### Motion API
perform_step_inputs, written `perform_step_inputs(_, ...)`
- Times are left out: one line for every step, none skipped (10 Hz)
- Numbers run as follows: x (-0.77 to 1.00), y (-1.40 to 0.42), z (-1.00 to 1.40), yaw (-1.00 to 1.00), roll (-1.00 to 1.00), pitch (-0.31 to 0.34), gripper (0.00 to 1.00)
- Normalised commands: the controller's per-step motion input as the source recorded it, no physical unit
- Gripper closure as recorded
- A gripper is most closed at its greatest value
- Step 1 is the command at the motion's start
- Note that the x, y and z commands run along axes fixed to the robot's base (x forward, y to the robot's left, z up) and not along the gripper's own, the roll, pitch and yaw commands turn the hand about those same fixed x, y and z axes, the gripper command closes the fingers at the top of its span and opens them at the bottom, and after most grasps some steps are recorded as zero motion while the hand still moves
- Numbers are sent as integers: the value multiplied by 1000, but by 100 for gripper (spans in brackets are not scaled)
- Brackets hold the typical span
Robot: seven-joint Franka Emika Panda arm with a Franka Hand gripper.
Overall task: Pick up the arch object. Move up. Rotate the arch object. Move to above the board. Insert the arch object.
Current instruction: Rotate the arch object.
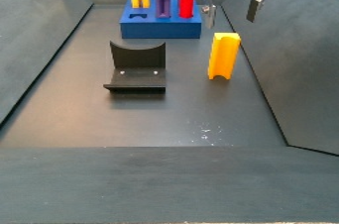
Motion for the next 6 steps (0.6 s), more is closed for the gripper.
perform_step_inputs(35, -6, -47, 1000, -1, 3, 0)
perform_step_inputs(36, -6, -45, 1000, -1, 3, 0)
perform_step_inputs(37, -6, -43, 1000, -1, 3, 0)
perform_step_inputs(37, -6, -42, 1000, -1, 3, 0)
perform_step_inputs(38, -6, -42, 1000, -1, 3, 0)
perform_step_inputs(38, -6, -41, 1000, -1, 3, 0)
